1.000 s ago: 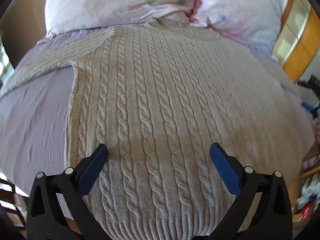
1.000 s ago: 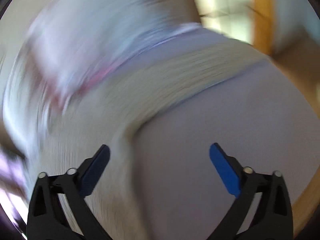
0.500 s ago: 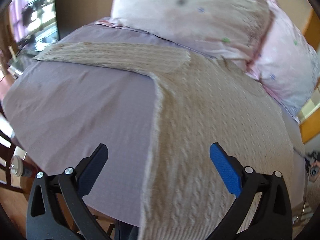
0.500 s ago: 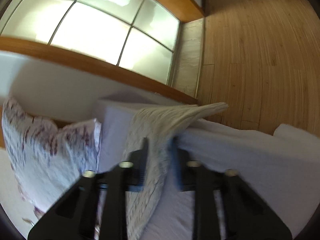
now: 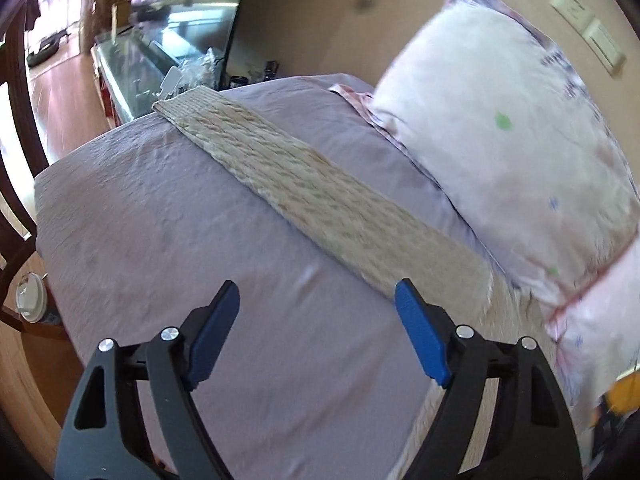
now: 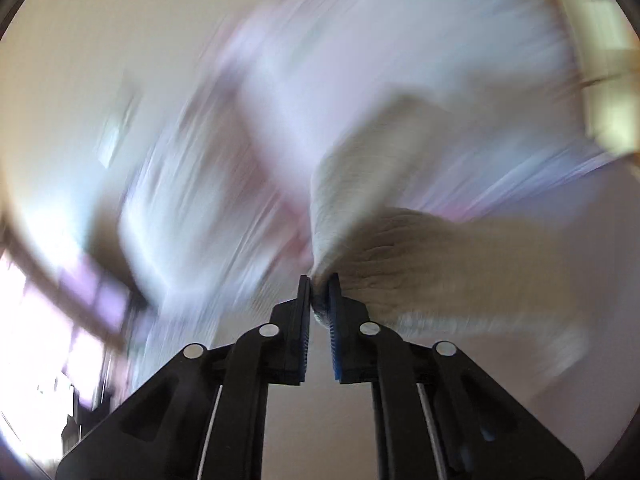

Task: Fold small clothes

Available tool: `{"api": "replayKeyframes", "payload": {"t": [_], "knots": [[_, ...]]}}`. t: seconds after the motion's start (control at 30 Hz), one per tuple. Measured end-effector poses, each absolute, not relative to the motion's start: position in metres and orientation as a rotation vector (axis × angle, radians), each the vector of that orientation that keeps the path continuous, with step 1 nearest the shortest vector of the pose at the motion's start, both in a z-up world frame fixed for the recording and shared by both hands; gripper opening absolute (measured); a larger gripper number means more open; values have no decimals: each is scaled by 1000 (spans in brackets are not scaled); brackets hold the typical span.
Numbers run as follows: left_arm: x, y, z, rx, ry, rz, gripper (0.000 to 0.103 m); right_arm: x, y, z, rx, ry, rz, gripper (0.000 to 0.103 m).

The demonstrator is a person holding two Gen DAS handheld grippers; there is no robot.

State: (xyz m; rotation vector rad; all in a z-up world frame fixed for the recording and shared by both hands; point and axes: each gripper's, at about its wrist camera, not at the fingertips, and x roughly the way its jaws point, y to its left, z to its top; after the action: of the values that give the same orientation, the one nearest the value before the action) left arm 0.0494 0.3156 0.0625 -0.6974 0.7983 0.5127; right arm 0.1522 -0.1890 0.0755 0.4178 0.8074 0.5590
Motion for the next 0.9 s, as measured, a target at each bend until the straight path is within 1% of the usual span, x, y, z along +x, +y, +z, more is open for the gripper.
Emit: {"api": "replayKeyframes", "payload": {"t": [0.03, 0.13, 0.2, 0.23, 0.27, 0.3, 0.37, 0.5, 0.53, 0.6, 0.63, 0.67, 0.73, 0.83, 0.9], "knots": [[53, 324, 59, -710, 795, 529, 79, 146, -148, 58, 369, 909, 613, 26], [67, 359, 50, -769, 796, 548, 79, 124, -113, 38, 407, 996, 638, 33], [75, 387, 43, -821, 790, 550, 79, 112, -116, 32, 426, 1034, 586, 59], [78, 396, 40, -840, 791, 555, 77, 108, -121, 30, 411, 1049, 557, 62], [83, 413, 34, -880, 791, 554, 73, 108, -123, 31, 397, 1061, 527, 62], [84, 423, 29, -908, 790, 553, 71, 102, -133, 29, 392, 1071, 487, 62], [87, 444, 20, -977, 787, 559, 62, 103, -145, 28, 413, 1079, 435, 62], [86, 475, 13, -1086, 713, 564, 57, 95, -148, 30, 418, 1081, 369, 62], [85, 480, 12, -1103, 704, 567, 53, 93, -145, 30, 409, 1084, 369, 62], [85, 488, 9, -1118, 706, 581, 36, 94, -138, 33, 393, 1089, 377, 64], [86, 491, 7, -1121, 720, 591, 14, 94, -132, 31, 387, 1088, 380, 65], [87, 494, 3, -1136, 746, 589, 7, 92, -131, 32, 381, 1087, 386, 66], [91, 489, 11, -1142, 707, 535, 7, 92, -128, 34, 366, 1084, 395, 66], [116, 455, 47, -1027, 681, 360, 7, 91, -136, 35, 370, 1076, 385, 66], [149, 397, 90, -882, 673, 142, 7, 89, -148, 35, 381, 1068, 363, 66]]}}
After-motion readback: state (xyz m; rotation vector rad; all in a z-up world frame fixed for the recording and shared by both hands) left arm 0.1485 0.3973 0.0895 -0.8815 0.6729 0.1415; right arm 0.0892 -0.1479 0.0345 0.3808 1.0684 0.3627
